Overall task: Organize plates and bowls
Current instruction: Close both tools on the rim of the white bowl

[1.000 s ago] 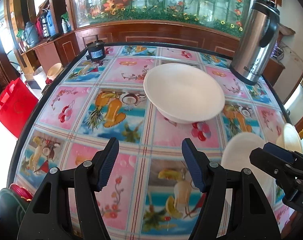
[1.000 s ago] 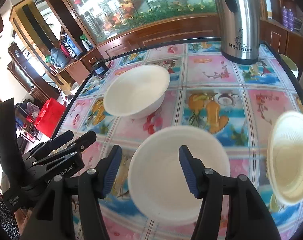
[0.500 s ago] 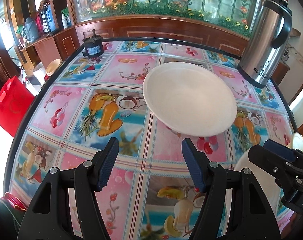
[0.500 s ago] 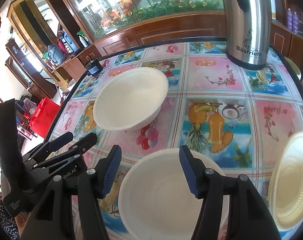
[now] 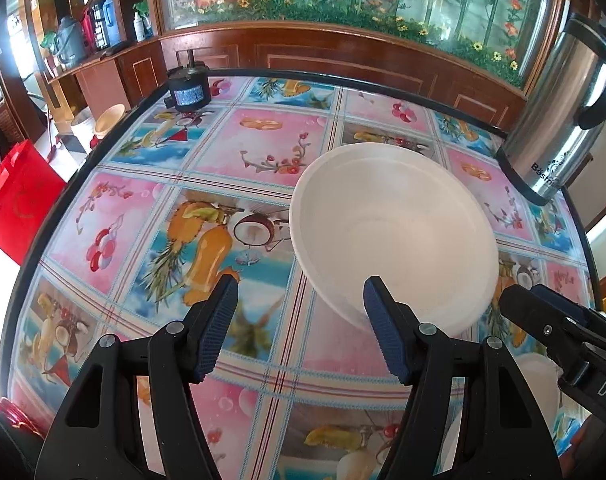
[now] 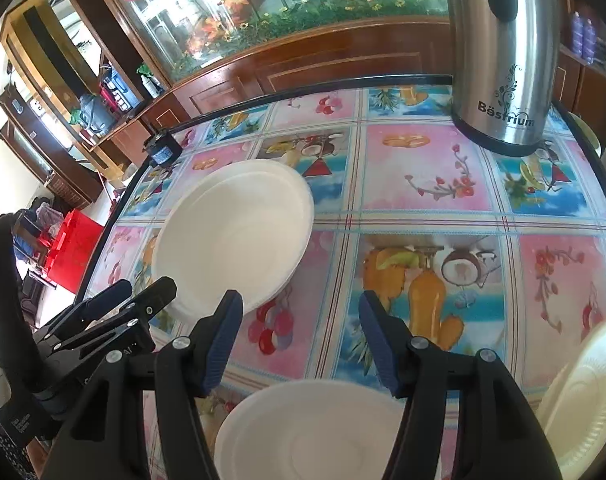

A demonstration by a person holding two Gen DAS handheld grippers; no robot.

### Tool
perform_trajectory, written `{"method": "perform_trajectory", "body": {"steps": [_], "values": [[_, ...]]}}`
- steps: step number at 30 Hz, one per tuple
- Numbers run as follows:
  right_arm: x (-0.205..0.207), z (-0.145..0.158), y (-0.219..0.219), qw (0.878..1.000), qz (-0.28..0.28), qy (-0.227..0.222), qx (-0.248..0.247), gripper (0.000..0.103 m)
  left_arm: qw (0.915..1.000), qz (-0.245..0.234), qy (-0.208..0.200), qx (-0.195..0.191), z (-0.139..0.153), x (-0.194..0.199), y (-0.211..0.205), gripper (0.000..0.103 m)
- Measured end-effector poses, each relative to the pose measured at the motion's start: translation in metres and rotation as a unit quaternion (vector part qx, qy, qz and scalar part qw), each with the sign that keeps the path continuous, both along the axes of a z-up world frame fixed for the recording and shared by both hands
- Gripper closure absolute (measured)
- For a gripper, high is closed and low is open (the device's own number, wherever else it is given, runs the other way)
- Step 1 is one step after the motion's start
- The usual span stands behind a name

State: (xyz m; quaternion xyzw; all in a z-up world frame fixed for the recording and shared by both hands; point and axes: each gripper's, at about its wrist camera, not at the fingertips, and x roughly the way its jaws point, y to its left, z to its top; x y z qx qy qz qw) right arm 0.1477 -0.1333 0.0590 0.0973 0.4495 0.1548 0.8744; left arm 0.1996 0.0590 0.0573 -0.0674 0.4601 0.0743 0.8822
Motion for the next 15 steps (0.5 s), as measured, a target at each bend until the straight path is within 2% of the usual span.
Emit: {"method": "perform_trajectory", "body": {"steps": [15], "values": [[0.017,0.005,0.001,1.0,0.003,-0.003,0.004,0.042,0.9998,0.014,0.011,0.007,-0.005,0.021,0.002,0.037]]}}
